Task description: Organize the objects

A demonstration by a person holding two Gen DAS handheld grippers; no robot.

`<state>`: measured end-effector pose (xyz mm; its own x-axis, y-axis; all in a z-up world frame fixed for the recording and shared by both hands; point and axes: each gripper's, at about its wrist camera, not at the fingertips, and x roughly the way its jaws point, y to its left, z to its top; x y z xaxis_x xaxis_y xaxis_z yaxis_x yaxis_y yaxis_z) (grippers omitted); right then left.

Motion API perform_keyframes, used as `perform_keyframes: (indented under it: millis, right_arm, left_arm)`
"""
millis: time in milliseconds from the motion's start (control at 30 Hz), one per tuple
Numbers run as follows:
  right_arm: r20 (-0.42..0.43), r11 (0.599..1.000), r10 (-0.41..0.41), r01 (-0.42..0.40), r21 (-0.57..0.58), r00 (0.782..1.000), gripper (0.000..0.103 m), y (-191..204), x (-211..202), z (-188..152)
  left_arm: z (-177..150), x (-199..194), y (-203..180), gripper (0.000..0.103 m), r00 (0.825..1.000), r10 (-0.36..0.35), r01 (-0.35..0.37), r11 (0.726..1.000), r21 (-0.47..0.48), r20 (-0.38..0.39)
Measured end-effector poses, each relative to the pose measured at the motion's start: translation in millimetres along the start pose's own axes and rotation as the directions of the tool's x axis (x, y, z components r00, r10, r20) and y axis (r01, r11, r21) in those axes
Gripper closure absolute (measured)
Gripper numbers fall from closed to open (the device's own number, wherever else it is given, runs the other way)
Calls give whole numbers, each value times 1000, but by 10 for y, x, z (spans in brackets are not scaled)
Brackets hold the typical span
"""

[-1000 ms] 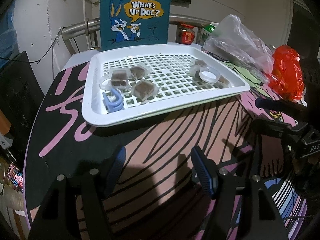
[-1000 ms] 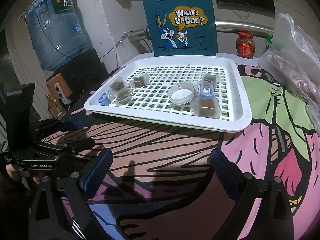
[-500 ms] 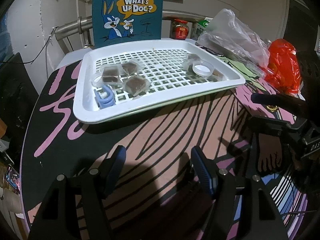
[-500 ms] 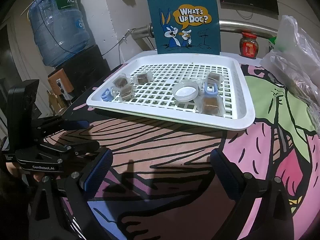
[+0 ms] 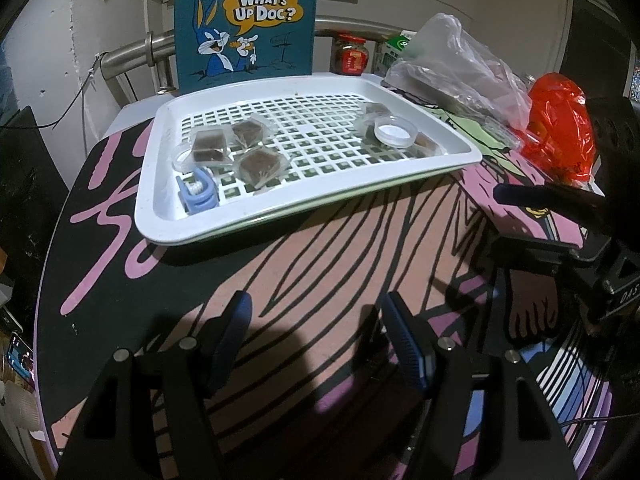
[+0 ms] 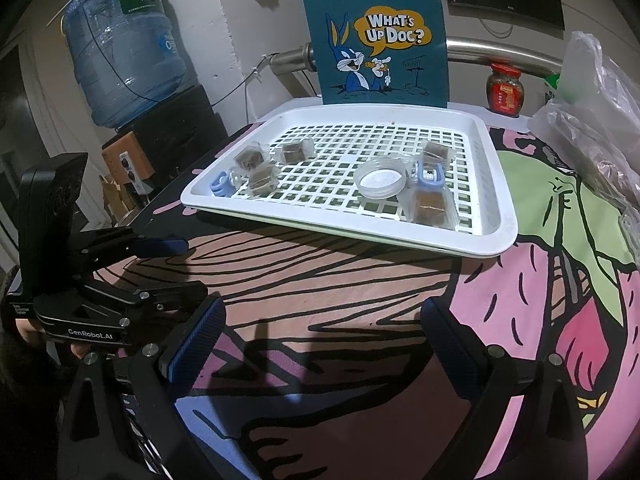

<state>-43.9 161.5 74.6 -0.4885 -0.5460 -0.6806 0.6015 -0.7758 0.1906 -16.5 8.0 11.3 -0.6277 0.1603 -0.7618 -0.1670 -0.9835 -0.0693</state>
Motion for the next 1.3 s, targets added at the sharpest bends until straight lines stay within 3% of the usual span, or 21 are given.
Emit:
perform_keyframes:
  millis: [300,633,1100,1300]
  right_arm:
    - [-4,1000,-2,2,0,1000,5,0,6,-1]
    - [-25,997,-63,62,-41,998,5,61,89,-39]
    - [-73,995,-95,95,0,993,5,-30,177,-51]
    - [-114,994,-98,102,28,989,5,-86,240,-67]
  left_arm:
    - [-9,28,0,36,1000,5,-5,1000,2,-8]
    - [-22,68,-4,36,999,27,-26,1000,11,-21]
    - [-22,90,-39,36,997,72,-71,997,32,-30]
    - [-24,96,-25,28,996,81,-80,996,27,-35]
